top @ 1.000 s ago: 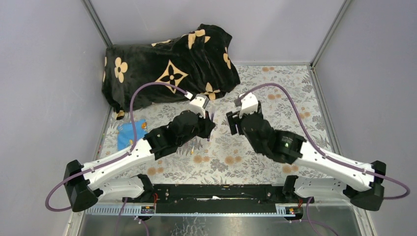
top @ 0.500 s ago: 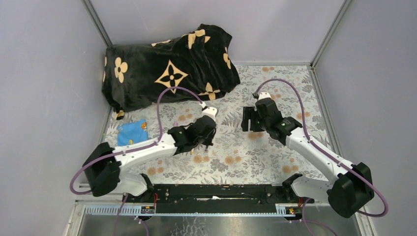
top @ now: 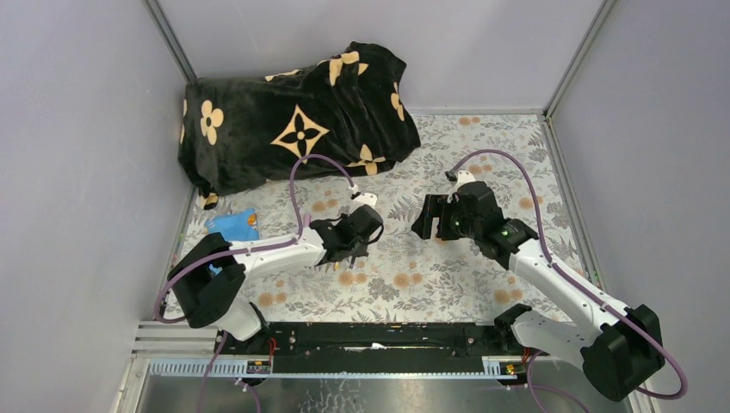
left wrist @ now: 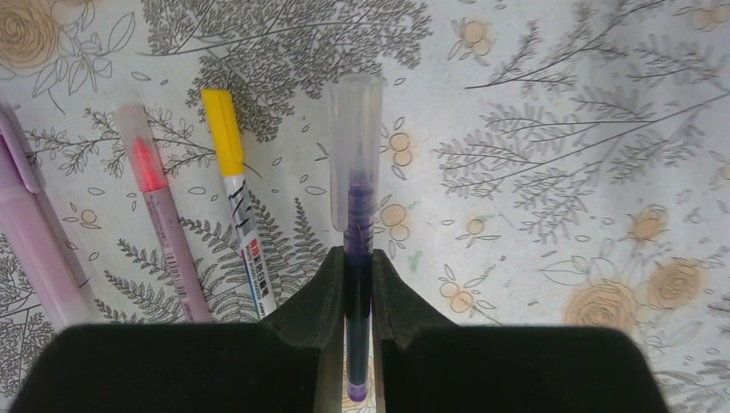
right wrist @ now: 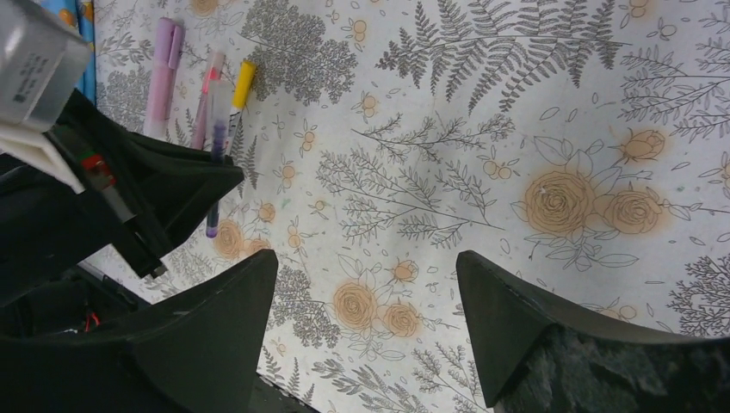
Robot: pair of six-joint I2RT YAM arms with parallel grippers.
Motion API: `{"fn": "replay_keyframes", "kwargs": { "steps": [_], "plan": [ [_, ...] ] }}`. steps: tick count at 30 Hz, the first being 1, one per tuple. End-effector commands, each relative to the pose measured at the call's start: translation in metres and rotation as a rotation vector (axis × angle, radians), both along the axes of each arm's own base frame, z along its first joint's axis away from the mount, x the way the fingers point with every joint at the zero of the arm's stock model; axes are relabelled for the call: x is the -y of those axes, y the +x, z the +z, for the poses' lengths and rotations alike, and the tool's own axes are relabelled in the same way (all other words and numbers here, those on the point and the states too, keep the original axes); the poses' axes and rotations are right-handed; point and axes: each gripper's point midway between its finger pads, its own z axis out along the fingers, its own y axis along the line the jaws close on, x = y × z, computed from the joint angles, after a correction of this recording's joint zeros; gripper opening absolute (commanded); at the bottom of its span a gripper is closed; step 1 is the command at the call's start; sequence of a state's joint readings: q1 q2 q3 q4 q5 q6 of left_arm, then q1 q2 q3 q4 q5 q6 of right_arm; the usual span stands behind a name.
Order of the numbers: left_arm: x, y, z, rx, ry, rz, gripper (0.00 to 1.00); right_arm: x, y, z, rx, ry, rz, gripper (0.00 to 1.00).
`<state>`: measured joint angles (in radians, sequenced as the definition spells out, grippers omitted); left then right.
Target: Insert the pens into the pen caps
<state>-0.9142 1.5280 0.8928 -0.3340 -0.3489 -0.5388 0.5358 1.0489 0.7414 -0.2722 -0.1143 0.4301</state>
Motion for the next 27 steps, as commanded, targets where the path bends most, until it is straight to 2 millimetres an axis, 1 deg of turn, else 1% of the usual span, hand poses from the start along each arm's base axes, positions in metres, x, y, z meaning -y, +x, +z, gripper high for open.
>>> {"fn": "replay_keyframes", "kwargs": {
  "steps": [1,5,9,12,16,21,24,26,27],
  "plan": [
    [-0.017,0.004,-0.017,-0.006,0.049,0.065,0.06,-0.01,0.0,0.01,0.017,0.068,0.016,0.86],
    [-0.022,0.007,-0.025,-0.013,0.08,0.079,0.07,-0.009,-0.001,0.008,0.006,0.07,0.013,0.91],
    [-0.022,0.006,-0.03,-0.027,0.073,0.082,0.09,-0.009,-0.001,0.007,0.003,0.073,0.008,0.96],
    [-0.023,0.007,-0.033,-0.031,0.083,0.088,0.16,-0.01,-0.002,0.007,-0.002,0.077,0.01,0.99],
    [-0.026,0.009,-0.034,-0.03,0.096,0.097,0.29,-0.011,-0.002,0.004,-0.011,0.078,0.015,1.0],
    [-0.028,0.012,-0.034,-0.024,0.106,0.108,0.34,-0.013,-0.003,0.001,-0.019,0.083,0.02,1.0],
    [-0.027,0.015,-0.028,-0.013,0.097,0.107,0.35,-0.012,-0.003,0.0,-0.021,0.078,0.014,1.0],
    [-0.023,0.018,-0.018,0.007,0.077,0.101,0.37,-0.01,-0.002,0.0,-0.017,0.072,0.001,1.0],
    [-0.02,0.02,-0.01,0.023,0.058,0.097,0.38,-0.008,-0.001,0.0,-0.017,0.069,-0.011,1.0]
  ]
}}
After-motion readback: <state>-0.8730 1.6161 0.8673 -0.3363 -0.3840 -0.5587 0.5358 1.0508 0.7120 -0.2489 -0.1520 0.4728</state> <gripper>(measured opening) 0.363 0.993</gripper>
